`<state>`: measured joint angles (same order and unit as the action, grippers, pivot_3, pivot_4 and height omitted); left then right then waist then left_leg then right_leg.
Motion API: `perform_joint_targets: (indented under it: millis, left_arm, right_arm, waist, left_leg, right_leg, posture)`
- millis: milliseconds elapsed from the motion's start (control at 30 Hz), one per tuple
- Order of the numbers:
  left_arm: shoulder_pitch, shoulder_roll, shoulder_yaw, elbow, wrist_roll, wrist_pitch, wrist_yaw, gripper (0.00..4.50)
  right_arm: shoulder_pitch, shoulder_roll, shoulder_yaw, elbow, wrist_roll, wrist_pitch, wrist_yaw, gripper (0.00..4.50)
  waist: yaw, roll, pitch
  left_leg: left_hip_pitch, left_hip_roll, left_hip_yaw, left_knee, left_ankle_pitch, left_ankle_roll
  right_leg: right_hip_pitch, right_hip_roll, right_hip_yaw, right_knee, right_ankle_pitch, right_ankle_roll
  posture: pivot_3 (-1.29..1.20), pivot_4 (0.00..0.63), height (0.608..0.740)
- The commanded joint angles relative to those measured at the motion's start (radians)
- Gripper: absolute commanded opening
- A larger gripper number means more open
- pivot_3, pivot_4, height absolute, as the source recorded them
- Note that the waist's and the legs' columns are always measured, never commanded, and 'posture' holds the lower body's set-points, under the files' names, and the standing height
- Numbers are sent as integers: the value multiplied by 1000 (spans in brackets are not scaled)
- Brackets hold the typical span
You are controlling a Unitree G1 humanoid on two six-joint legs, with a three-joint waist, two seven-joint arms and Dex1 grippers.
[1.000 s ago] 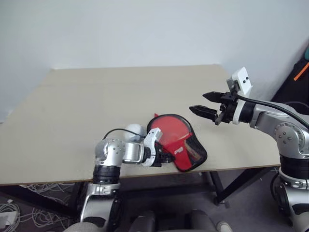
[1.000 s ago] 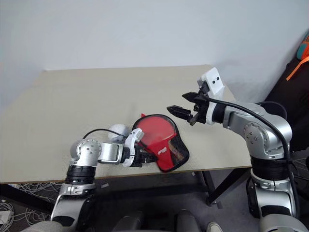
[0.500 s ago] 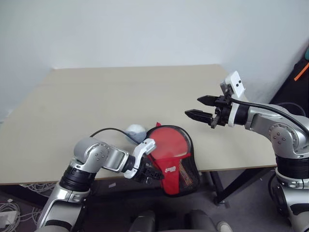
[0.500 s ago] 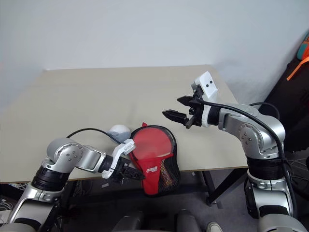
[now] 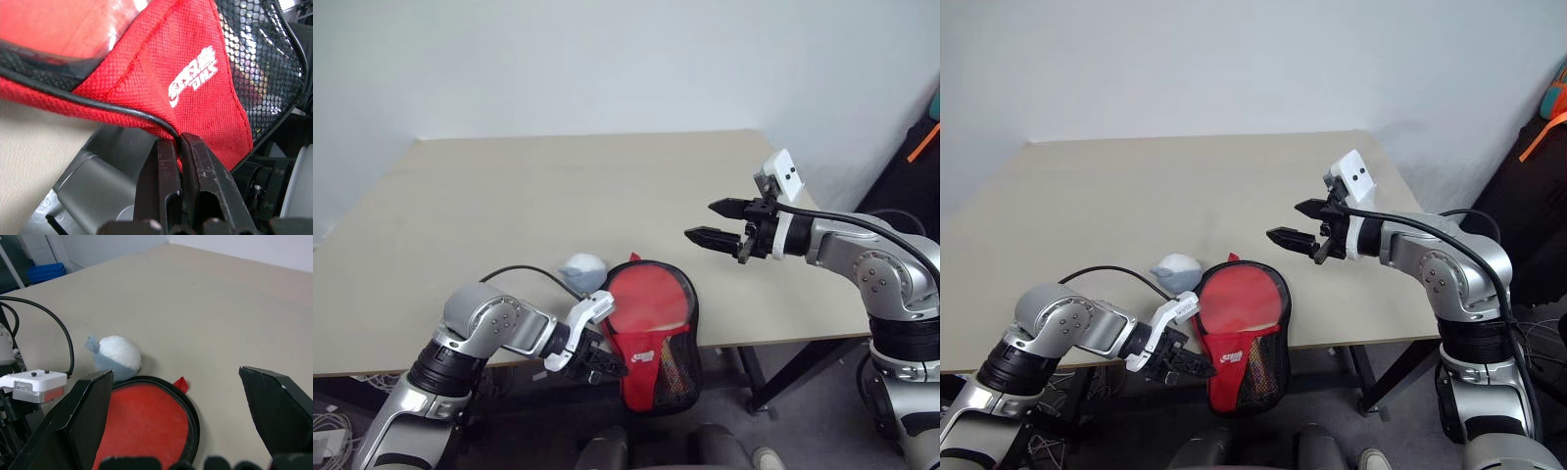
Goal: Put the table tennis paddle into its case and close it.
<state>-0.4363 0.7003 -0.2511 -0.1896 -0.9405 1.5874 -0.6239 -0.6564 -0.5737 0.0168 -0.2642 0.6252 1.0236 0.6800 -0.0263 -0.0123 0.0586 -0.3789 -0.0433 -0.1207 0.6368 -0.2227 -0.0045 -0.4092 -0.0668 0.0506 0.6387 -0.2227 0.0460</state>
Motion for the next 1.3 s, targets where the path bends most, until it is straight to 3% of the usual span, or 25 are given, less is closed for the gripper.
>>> perform_joint_targets:
  millis: [33, 267, 300, 367, 433, 700, 867, 1100, 1267, 1300]
  left_arm:
    - [1, 4, 8, -40, 15, -21, -19, 44]
    - [-13, -72, 65, -28, 31, -29, 4, 44]
    - [-18, -88, 91, -25, 17, -6, 6, 237]
    - [-26, -106, 136, -20, -18, 22, 10, 664]
    - [-43, -97, 164, -10, -53, 27, 11, 1365]
    - [-118, 46, 209, -42, -79, -16, -93, 3984]
    - [-172, 96, 218, -35, 0, -228, -214, 3984]
    - [-219, 13, 289, 170, 195, -615, -196, 3984]
    - [-207, -10, 345, 296, 288, -783, -175, 3984]
    - [-195, -8, 359, 311, 301, -818, -182, 4028]
  right_arm:
    - [-27, 5, -9, -7, 0, -26, 6, 4470]
    - [-26, 13, -1, -4, -2, -32, 4, 4470]
    - [-24, 14, 1, -5, -3, -33, 3, 4470]
    - [-22, 14, 4, -4, -3, -34, 4, 4470]
    - [-21, 14, 6, -3, -4, -35, 4, 4470]
    - [-23, 16, 10, 9, -9, -48, 10, 4470]
    - [-26, 27, 14, 18, -14, -56, 4, 4470]
    - [-3, 76, 28, 16, -34, -57, -45, 4470]
    - [20, 139, 64, 14, -77, -58, -112, 4470]
    - [24, 154, 77, 13, -88, -57, -127, 4292]
  waist:
    - [0, 0, 0]
    - [2, 0, 1]
    - [2, 0, 1]
    - [2, 0, 1]
    - [2, 0, 2]
    - [0, 0, 5]
    - [0, 2, 7]
    - [1, 3, 9]
    - [1, 4, 9]
    - [1, 4, 9]
  left_leg:
    - [0, 0, 0, 0, 0, 0]
    - [0, 0, 0, 0, 0, 0]
    - [0, 0, 0, 1, 0, 0]
    - [0, 0, 0, 1, 0, 0]
    - [0, 0, 0, 1, 0, 0]
    - [0, 0, 0, 0, 0, 0]
    - [0, 0, 0, 1, 0, 0]
    - [0, 0, 0, 1, 0, 0]
    - [0, 1, 0, 0, 0, 0]
    - [0, 1, 0, 0, 0, 0]
  right_leg:
    - [0, 0, 0, 0, 0, 0]
    - [0, 0, 0, 0, 0, 0]
    - [0, 0, 0, 0, 0, 0]
    - [0, 0, 0, 0, 0, 0]
    - [0, 0, 0, 0, 0, 0]
    - [0, 0, 0, 0, 0, 0]
    - [0, 0, 0, 0, 0, 0]
    - [0, 0, 0, 0, 0, 0]
    - [0, 1, 1, 0, 2, 2]
    - [-1, 1, 1, 0, 2, 2]
  posture:
    - [0, 0, 739]
    - [0, 0, 739]
    - [0, 0, 739]
    - [0, 0, 739]
    - [0, 0, 739]
    - [0, 0, 739]
    - [0, 0, 739]
    - [0, 0, 739]
    - [0, 0, 739]
    - [0, 0, 739]
